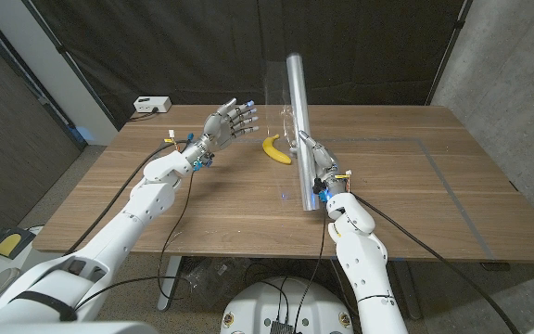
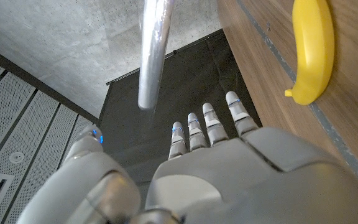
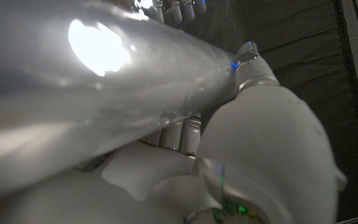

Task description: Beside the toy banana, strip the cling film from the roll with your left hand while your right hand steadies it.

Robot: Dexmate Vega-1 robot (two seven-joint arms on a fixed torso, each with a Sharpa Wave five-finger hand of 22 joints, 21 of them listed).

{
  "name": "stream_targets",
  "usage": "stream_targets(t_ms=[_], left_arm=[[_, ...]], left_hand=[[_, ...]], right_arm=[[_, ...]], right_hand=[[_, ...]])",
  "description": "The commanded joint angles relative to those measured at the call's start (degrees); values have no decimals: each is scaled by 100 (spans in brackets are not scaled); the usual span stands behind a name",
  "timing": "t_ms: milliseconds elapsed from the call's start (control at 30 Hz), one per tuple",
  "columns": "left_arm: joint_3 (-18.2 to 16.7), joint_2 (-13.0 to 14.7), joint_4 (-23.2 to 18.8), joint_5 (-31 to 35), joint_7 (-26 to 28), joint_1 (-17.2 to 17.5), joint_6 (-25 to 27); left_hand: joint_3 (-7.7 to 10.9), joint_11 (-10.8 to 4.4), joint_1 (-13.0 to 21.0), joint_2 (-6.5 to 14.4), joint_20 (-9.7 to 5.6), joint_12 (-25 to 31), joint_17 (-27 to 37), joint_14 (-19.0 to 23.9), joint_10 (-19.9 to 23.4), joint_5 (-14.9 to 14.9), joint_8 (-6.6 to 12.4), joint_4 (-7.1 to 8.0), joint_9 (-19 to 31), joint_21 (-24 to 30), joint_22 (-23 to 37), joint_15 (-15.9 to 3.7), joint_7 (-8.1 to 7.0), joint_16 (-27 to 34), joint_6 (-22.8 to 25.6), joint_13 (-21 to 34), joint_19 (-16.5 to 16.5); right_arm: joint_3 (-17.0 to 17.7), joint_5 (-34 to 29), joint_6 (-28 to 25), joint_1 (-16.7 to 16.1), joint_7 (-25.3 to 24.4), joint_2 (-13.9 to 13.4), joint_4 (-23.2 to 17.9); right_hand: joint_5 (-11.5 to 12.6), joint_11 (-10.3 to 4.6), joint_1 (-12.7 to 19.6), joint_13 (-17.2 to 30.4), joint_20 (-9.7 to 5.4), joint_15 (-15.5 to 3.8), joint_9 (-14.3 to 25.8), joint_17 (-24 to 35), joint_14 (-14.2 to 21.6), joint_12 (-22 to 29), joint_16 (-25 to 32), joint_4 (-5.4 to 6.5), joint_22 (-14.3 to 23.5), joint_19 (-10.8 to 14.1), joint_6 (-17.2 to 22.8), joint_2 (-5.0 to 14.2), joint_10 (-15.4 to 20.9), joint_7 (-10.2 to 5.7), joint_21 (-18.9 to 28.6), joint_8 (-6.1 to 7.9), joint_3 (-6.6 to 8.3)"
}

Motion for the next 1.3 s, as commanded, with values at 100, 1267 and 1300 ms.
stream_targets(t_ms=[100,1267,1300], left_arm=[[-135,147,-536,333,278,249,-128],[-155,95,-1484,1187,1369,456,558],[-171,101,-1559,1224,1454,491,604]], left_hand=[[-257,-79,69,-58,1,141,28,476,378,102,144,-133,53,146,26,-137,56,156,332,40,470],[261,-1049,3074,1032,-1122,865,161,4272,4130,-206,1272,-495,-32,1005,-5,-1384,18,1106,3654,102,3062],[350,-1078,3186,1121,-1184,972,207,4450,4461,-239,1372,-504,-51,1062,3,-1393,84,1122,4040,151,3101]], right_arm=[[-37,-337,39,-14,-271,68,10],[-573,-233,-78,185,293,-612,-101],[-567,-174,-158,182,319,-580,-111]], right_hand=[[38,-943,600,37,-727,-923,16,29,722,-1,31,12,-9,76,805,724,943,-795,-6,20,360],[57,-927,564,121,-734,-921,50,67,731,-39,-7,-1,-29,98,829,678,972,-803,-33,42,449],[57,-929,564,125,-738,-921,50,68,731,-41,-9,-4,-27,102,830,672,974,-801,-30,43,450]])
